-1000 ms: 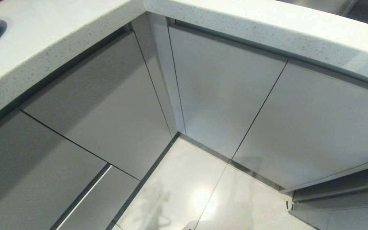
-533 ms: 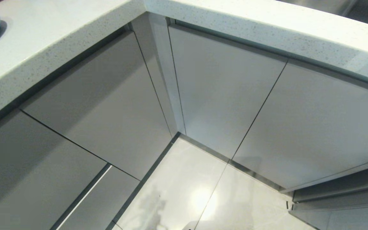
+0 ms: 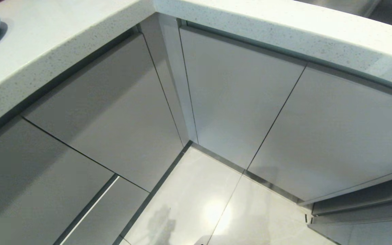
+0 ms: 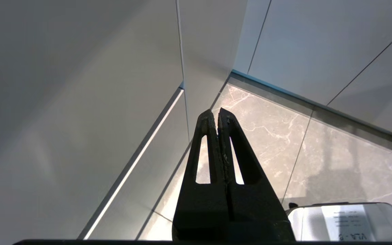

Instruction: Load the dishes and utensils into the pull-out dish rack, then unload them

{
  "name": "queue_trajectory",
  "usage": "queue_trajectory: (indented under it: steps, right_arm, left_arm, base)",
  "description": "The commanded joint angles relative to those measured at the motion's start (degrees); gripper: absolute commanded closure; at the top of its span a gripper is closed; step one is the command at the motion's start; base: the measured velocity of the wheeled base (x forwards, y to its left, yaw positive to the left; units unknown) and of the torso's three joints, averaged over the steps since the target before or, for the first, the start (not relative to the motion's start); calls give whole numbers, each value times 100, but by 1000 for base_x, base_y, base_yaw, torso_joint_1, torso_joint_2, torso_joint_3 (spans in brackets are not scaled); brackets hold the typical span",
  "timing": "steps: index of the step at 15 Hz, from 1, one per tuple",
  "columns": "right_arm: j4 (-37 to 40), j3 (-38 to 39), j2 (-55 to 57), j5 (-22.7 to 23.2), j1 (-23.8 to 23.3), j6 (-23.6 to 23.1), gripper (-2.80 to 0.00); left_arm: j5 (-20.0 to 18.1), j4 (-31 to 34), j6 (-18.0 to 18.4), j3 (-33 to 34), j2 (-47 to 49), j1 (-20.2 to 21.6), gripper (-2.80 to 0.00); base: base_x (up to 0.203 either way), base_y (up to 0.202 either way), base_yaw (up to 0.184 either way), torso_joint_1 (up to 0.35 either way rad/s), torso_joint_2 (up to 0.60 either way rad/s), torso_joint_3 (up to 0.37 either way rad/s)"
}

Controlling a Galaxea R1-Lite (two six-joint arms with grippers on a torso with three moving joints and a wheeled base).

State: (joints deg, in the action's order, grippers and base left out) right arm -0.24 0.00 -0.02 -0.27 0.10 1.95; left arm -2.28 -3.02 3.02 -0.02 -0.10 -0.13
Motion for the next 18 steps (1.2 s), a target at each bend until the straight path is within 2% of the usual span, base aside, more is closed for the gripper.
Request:
queue_trajectory:
  steps: [1, 11, 18]
  right_arm:
    - [-2, 9, -22, -1, 6, 1, 0]
    - [-2, 9, -21, 0, 1, 3, 0]
    - [-2, 9, -22, 0, 3, 2, 0]
  left_arm:
    - [0, -23, -12, 152, 10, -4, 0]
    - [-9, -23, 58, 147, 10, -4, 0]
    - [-5, -23, 23, 146, 10, -4, 0]
  base:
    - [0, 0, 0, 0, 0, 0]
    - [0, 0, 0, 0, 0, 7]
    - [0, 0, 0, 2, 2, 178]
